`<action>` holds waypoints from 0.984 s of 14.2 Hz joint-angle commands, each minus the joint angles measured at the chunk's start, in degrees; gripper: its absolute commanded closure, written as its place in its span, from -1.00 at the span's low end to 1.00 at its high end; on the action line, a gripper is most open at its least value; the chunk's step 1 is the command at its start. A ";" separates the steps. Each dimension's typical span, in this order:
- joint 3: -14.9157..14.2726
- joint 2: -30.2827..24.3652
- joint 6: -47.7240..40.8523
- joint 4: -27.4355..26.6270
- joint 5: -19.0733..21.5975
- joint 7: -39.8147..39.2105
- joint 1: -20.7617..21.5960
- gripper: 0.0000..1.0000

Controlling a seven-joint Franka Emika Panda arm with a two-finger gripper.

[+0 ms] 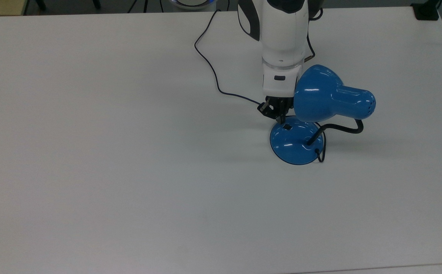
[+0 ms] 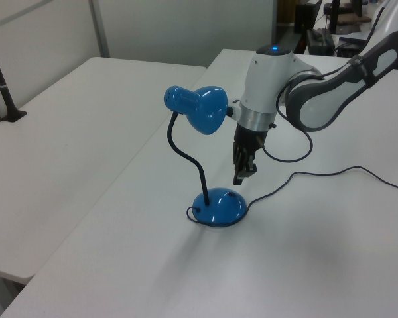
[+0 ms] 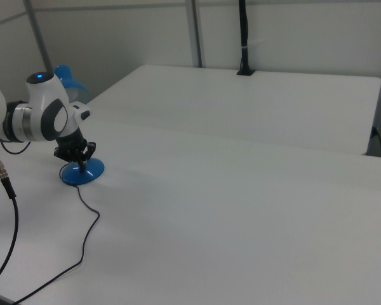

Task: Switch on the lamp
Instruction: 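Press down on the lamp base switch with the closed gripper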

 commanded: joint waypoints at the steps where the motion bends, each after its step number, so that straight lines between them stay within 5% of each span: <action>1: 0.85 1.78 5.27 0.18 0.15 -2.72 -0.70 1.00; 14: 1.65 4.07 6.78 0.62 0.33 -3.69 -0.61 1.00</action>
